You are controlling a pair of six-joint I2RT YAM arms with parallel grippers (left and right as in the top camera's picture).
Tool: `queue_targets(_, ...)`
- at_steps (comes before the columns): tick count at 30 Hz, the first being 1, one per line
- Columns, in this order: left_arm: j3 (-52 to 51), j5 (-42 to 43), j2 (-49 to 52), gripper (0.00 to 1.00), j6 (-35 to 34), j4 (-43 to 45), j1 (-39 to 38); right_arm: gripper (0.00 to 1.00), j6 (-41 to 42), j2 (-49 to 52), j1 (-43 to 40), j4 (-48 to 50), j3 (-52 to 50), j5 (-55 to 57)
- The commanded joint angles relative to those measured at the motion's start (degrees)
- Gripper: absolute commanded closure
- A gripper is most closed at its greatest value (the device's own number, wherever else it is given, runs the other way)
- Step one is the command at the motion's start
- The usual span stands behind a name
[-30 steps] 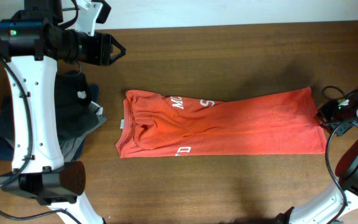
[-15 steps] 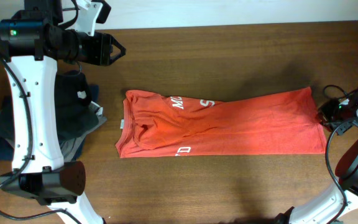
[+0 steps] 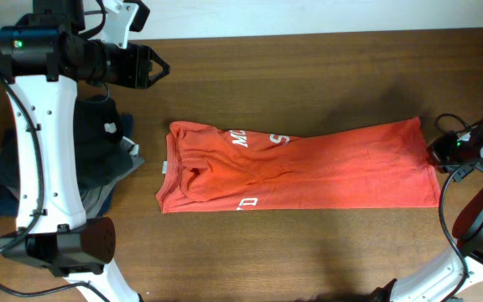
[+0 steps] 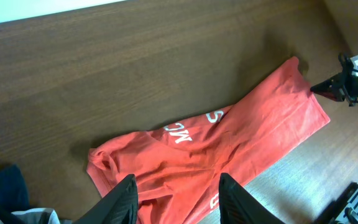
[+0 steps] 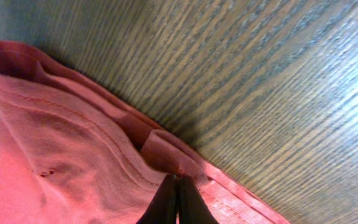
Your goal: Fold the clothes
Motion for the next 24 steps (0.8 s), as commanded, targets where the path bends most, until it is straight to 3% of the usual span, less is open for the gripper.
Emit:
queue_targets(1, 0.31, -0.39, -1.27, 0.58, 1.14, 0.13, 0.09, 0.96, -0.46, -0.98, -0.74, -0.52, -0.68, -2.03)
queue_targets(11, 0.31, -0.42, -1.27, 0.55, 1.14, 1.25, 0.09, 0.96, -0.87, -10.36, -4.26, -5.18, -0.68, 0.46)
queue_targets(24, 0.31, -0.39, -1.27, 0.53, 1.14, 1.66, 0.09, 0.93, -0.85, -10.91, -4.57, -8.66, -0.68, 6.47)
